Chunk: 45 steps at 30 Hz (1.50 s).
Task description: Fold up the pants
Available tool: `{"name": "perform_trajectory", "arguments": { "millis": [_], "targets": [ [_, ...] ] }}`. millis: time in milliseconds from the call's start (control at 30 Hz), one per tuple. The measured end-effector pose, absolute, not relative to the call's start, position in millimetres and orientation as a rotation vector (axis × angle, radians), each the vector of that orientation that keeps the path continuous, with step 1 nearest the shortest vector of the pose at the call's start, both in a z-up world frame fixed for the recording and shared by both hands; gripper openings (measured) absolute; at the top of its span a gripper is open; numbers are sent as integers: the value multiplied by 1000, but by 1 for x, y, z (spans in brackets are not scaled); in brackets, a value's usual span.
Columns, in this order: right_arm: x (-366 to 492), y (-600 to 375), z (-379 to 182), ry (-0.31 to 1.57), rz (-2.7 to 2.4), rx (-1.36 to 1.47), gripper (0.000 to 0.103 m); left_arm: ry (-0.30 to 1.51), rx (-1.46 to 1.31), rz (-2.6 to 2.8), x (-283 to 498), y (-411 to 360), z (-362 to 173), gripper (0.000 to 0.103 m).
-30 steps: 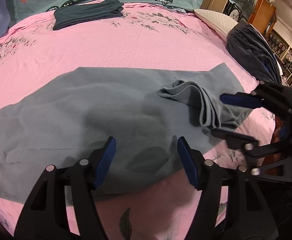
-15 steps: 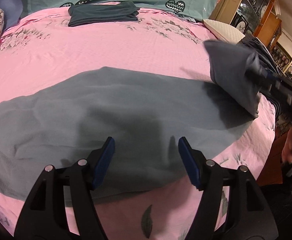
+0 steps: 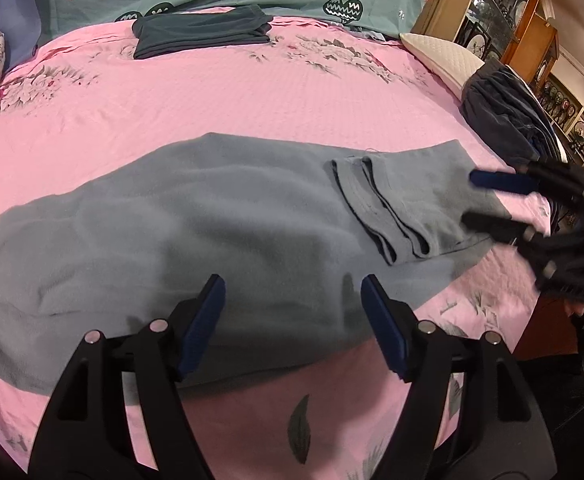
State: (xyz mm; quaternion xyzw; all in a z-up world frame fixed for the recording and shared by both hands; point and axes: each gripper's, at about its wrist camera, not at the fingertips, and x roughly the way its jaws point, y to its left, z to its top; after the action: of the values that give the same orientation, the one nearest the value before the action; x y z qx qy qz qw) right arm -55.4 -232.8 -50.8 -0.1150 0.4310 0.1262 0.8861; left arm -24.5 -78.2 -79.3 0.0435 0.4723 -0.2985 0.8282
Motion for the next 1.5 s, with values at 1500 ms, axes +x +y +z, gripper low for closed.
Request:
{"name": "perform_trajectory", "arguments": {
  "millis": [1500],
  "targets": [
    [-19, -207, -81, 1014, 416, -89, 5, 1007, 73, -614, -28, -62, -82, 72]
  ]
}}
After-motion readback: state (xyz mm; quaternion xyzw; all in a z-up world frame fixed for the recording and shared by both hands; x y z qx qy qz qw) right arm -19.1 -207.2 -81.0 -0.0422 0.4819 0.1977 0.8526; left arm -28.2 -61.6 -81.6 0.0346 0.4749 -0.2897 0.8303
